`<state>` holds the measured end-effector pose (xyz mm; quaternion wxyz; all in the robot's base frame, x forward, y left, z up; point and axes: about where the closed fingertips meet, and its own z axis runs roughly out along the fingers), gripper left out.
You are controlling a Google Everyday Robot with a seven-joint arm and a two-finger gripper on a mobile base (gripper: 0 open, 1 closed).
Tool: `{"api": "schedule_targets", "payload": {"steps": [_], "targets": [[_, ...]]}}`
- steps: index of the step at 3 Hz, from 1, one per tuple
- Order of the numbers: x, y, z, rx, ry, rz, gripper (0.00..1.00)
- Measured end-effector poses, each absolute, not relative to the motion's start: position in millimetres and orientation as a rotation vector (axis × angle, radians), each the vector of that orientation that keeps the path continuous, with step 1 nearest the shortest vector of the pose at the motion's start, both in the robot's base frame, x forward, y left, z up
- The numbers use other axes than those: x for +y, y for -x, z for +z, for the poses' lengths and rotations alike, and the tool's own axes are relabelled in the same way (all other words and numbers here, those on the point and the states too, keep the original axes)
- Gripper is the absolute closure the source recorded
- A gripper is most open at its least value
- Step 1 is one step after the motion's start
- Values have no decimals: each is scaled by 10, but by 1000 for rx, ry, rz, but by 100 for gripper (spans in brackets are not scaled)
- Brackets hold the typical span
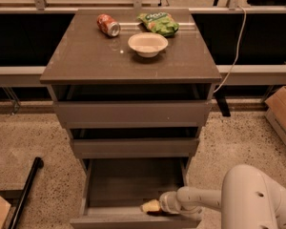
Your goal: Pick apple from bottom drawer and place on counter
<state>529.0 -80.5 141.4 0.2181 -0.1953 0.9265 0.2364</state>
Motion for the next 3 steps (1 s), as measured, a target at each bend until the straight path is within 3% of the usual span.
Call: {"api": "schedule_targets", "payload": {"steps": [3], "targets": [[-837,-5241,1249,2662,426,659,64]]}}
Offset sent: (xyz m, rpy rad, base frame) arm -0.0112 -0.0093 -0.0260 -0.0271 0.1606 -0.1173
